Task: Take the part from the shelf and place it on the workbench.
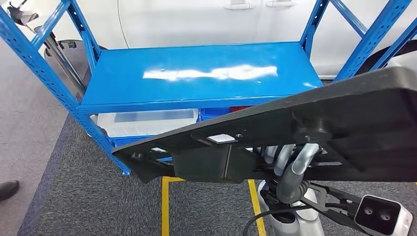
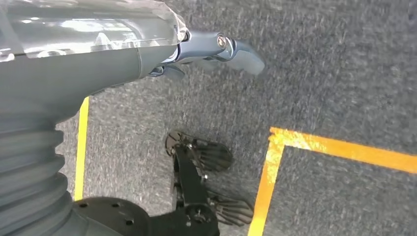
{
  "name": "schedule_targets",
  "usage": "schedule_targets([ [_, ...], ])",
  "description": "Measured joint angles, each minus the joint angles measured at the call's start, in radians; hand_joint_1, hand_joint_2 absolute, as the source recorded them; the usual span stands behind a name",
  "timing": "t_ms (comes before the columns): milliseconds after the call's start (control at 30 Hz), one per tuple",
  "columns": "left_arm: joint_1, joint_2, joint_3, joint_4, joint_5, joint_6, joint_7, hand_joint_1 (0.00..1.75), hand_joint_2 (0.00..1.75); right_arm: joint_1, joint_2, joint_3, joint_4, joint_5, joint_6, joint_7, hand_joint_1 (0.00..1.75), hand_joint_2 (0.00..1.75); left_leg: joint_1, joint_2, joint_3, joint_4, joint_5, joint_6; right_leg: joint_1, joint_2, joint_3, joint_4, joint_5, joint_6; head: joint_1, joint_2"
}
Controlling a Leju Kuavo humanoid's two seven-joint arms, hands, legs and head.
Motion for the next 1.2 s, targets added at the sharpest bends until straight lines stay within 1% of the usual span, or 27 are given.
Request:
schedule_targets([
  [33,0.0,0.0,0.0,0.0,0.0,0.0,0.0,0.0,1.75,0.001,0.001,0.001,-0.001,0.0,0.0,0.0,1.75,1.75,0.001,0.002,-0.006,-0.004,0.011,0.006,-0.002,0.002,-0.004,0.0,0.0,0.006,0.0,0.0],
  [67,0.0,0.0,0.0,0.0,0.0,0.0,0.0,0.0,1.75,0.003,0.002,0.001,-0.002,-0.002,0.0,0.0,1.75,1.75,0.004,0.005,-0.016,-0.007,0.025,0.014,-0.003,0.004,-0.011,0.012,-0.019,0.011,0.0,0.0],
  [100,-0.001,0.0,0.0,0.0,0.0,0.0,0.0,0.0,1.75,0.004,0.002,0.001,-0.003,-0.003,0.0,0.0,1.75,1.75,0.006,0.007,-0.029,-0.01,0.04,0.02,-0.004,0.006,-0.023,0.042,-0.06,0.017,0.0,0.0],
  [167,-0.001,0.0,0.0,0.0,0.0,0.0,-0.002,0.0,1.75,0.006,0.001,0.001,-0.005,-0.009,0.002,0.0,1.75,1.75,0.007,0.01,-0.061,-0.01,0.066,0.027,-0.01,0.007,-0.05,0.158,-0.175,0.024,0.0,0.0],
  [200,-0.001,0.0,0.0,0.0,0.0,0.001,-0.004,0.0,1.75,0.007,0.001,0.001,-0.005,-0.011,0.003,0.0,1.75,1.75,0.007,0.01,-0.078,-0.009,0.078,0.027,-0.012,0.007,-0.06,0.223,-0.212,0.028,0.0,0.0],
  [233,0.0,0.0,0.0,0.0,0.0,0.002,-0.006,0.0,1.75,0.008,0.001,0.001,-0.006,-0.013,0.004,0.0,1.75,1.75,0.007,0.011,-0.096,-0.009,0.09,0.025,-0.014,0.007,-0.062,0.274,-0.221,0.032,0.0,0.0],
  [267,0.001,0.0,0.0,0.0,0.0,0.004,-0.008,0.0,1.75,0.01,0.001,0.001,-0.006,-0.015,0.005,0.0,1.75,1.75,0.007,0.012,-0.113,-0.008,0.101,0.023,-0.016,0.006,-0.055,0.303,-0.201,0.034,0.0,0.0],
  [300,0.002,0.0,0.0,0.0,0.0,0.007,-0.009,0.0,1.75,0.012,0.001,0.001,-0.006,-0.015,0.005,0.0,1.75,1.75,0.007,0.012,-0.131,-0.006,0.113,0.02,-0.017,0.006,-0.034,0.302,-0.164,0.034,0.0,0.0],
  [333,0.002,0.0,0.0,0.0,0.0,0.01,-0.01,0.0,1.75,0.013,0.001,0.001,-0.006,-0.016,0.005,0.0,1.75,1.75,0.007,0.013,-0.146,-0.003,0.124,0.017,-0.018,0.006,0.003,0.27,-0.13,0.033,0.0,0.0],
  [367,0.002,-0.001,0.0,0.0,0.001,0.012,-0.009,0.0,1.75,0.015,0.001,0.001,-0.007,-0.016,0.005,0.0,1.75,1.75,0.007,0.013,-0.159,0.0,0.133,0.014,-0.018,0.006,0.055,0.209,-0.118,0.029,0.0,0.0],
  [433,0.003,0.0,0.0,0.0,0.0,0.017,-0.003,0.0,1.75,0.016,0.001,0.001,-0.013,-0.016,0.006,0.0,1.75,1.75,0.004,0.012,-0.173,0.007,0.147,0.004,-0.013,0.006,0.166,0.054,-0.157,0.017,0.0,0.0],
  [467,0.004,0.0,0.0,0.0,0.0,0.021,0.002,0.0,1.75,0.016,0.002,0.001,-0.015,-0.016,0.006,0.0,1.75,1.75,0.003,0.011,-0.176,0.009,0.154,-0.002,-0.01,0.006,0.199,0.0,-0.182,0.01,0.0,0.0],
  [500,0.004,0.0,0.0,0.0,0.0,0.023,0.008,0.0,1.75,0.017,0.002,0.0,-0.017,-0.016,0.007,0.0,1.75,1.75,0.003,0.011,-0.177,0.008,0.162,-0.009,-0.007,0.006,0.212,-0.028,-0.193,0.002,0.0,0.0],
  [567,0.006,0.0,0.0,0.0,0.0,0.027,0.017,0.0,1.75,0.02,0.002,0.0,-0.017,-0.017,0.009,0.0,1.75,1.75,0.007,0.011,-0.184,0.014,0.161,-0.021,-0.007,0.004,0.205,-0.034,-0.183,-0.015,0.0,0.0],
  [600,0.008,0.0,0.0,0.0,0.0,0.027,0.02,0.0,1.75,0.02,0.002,0.0,-0.017,-0.018,0.011,0.0,1.75,1.75,0.009,0.01,-0.194,0.037,0.138,-0.026,-0.009,0.002,0.201,-0.036,-0.175,-0.024,0.0,0.0],
  [633,0.01,0.0,0.0,0.0,0.0,0.027,0.022,0.0,1.75,0.02,0.002,0.0,-0.017,-0.018,0.013,0.0,1.75,1.75,0.01,0.01,-0.211,0.083,0.1,-0.029,-0.01,0.0,0.195,-0.037,-0.168,-0.031,0.0,0.0],
  [700,0.013,-0.001,0.0,0.0,0.0,0.027,0.023,0.0,1.75,0.022,0.002,0.0,-0.017,-0.019,0.018,0.0,1.75,1.75,0.011,0.009,-0.258,0.22,0.015,-0.036,-0.006,-0.002,0.18,-0.036,-0.155,-0.038,0.0,0.0],
  [733,0.015,-0.001,0.0,0.0,0.0,0.027,0.023,0.0,1.75,0.024,0.002,0.0,-0.017,-0.018,0.021,0.0,1.75,1.75,0.011,0.009,-0.274,0.277,-0.007,-0.038,-0.004,-0.002,0.172,-0.034,-0.15,-0.039,0.0,0.0],
  [767,0.016,0.0,0.0,0.0,0.0,0.027,0.023,0.0,1.75,0.026,0.002,0.0,-0.017,-0.018,0.022,0.0,1.75,1.75,0.011,0.009,-0.273,0.303,-0.01,-0.039,-0.003,-0.002,0.164,-0.032,-0.146,-0.038,0.0,0.0],
  [800,0.018,0.001,0.0,0.0,0.0,0.027,0.023,0.0,1.75,0.027,0.002,0.0,-0.017,-0.018,0.023,0.0,1.75,1.75,0.011,0.009,-0.252,0.287,0.004,-0.038,-0.002,-0.001,0.158,-0.029,-0.143,-0.037,0.0,0.0],
  [867,0.018,0.002,0.0,0.0,0.0,0.026,0.022,0.0,1.75,0.029,0.002,0.0,-0.019,-0.017,0.023,0.0,1.75,1.75,0.011,0.009,-0.161,0.157,0.048,-0.032,-0.003,-0.001,0.149,-0.02,-0.141,-0.033,0.0,0.0],
  [900,0.018,0.002,0.0,0.0,0.0,0.026,0.021,0.0,1.75,0.029,0.002,0.0,-0.02,-0.016,0.023,0.0,1.75,1.75,0.009,0.009,-0.117,0.09,0.062,-0.027,-0.002,-0.002,0.145,-0.015,-0.141,-0.03,0.0,0.0],
  [933,0.019,0.003,0.0,0.0,-0.001,0.025,0.021,0.0,1.75,0.029,0.002,0.0,-0.021,-0.014,0.023,0.0,1.75,1.75,0.007,0.009,-0.09,0.046,0.068,-0.022,0.0,-0.002,0.142,-0.011,-0.141,-0.025,0.0,0.0],
  [967,0.019,0.003,0.0,0.0,-0.001,0.025,0.02,0.0,1.75,0.029,0.002,0.0,-0.023,-0.011,0.022,0.0,1.75,1.75,0.005,0.008,-0.079,0.025,0.065,-0.016,0.001,-0.002,0.139,-0.008,-0.14,-0.02,0.0,0.0],
  [1067,0.02,0.004,0.0,0.0,-0.004,0.025,0.019,0.0,1.75,0.032,0.002,0.0,-0.028,0.0,0.022,0.0,1.75,1.75,0.007,0.008,-0.083,0.013,0.071,0.003,0.002,0.0,0.131,0.001,-0.143,-0.002,0.0,0.0],
  [1133,0.02,0.003,0.0,0.0,-0.008,0.024,0.019,0.0,1.75,0.033,0.002,0.0,-0.031,0.001,0.021,0.0,1.75,1.75,0.013,0.009,-0.087,0.005,0.079,0.016,0.0,0.002,0.101,0.062,-0.185,0.009,0.0,0.0],
  [1200,0.02,0.003,0.0,0.0,-0.011,0.023,0.019,0.0,1.75,0.037,0.002,0.0,-0.032,0.001,0.021,0.0,1.75,1.75,0.011,0.011,-0.095,0.006,0.084,0.022,-0.005,0.004,0.037,0.195,-0.251,0.016,0.0,0.0],
])
